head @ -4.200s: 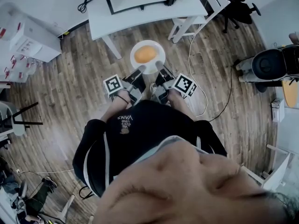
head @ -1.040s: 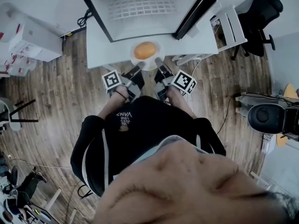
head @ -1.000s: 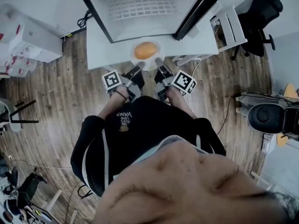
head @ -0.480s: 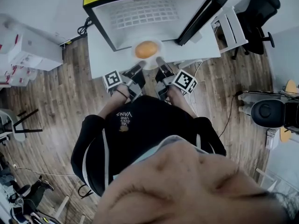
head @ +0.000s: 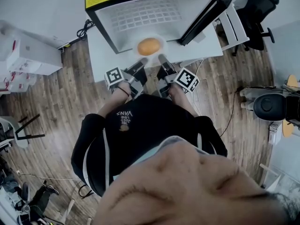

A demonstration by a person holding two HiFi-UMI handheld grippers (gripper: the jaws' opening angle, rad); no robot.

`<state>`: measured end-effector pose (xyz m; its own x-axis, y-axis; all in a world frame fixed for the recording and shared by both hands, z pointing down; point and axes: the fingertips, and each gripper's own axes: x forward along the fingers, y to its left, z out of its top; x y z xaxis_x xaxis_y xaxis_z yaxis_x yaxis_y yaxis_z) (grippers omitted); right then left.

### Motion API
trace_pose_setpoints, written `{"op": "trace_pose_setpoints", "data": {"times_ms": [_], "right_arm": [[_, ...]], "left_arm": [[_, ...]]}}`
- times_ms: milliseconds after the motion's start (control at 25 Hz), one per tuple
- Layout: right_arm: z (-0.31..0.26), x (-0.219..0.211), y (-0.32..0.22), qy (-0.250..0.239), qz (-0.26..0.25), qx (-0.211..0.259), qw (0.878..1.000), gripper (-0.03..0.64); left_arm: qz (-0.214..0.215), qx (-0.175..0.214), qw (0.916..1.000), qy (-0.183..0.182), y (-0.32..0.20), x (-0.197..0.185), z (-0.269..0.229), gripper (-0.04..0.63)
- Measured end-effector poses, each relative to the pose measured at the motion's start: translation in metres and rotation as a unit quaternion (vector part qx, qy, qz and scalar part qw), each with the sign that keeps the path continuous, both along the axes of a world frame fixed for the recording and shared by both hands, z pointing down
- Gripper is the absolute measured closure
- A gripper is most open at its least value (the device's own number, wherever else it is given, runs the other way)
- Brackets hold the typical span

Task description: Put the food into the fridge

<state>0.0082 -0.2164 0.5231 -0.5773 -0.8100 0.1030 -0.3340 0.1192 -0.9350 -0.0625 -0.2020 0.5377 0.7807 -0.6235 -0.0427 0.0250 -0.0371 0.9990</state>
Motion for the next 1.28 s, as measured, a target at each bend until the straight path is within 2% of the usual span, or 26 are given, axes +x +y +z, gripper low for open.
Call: {"op": "trace_pose_setpoints", "data": {"times_ms": [440, 1280], "right_arm": [[-0.007, 0.008, -0.024, 0.003, -0.010, 0.002, 1.000, 0.592], [-0.015, 0.014, -0.092, -0.004, -0.062, 0.005, 0.998, 0.592]], "left_arm": [[-0.010, -0.007, 0.9999, 0.010, -0.022, 0.009, -0.004, 0.563], [-0.064, -0.001, 0.9978, 0.014, -0.083, 0.017, -0.015, 0.563]]}}
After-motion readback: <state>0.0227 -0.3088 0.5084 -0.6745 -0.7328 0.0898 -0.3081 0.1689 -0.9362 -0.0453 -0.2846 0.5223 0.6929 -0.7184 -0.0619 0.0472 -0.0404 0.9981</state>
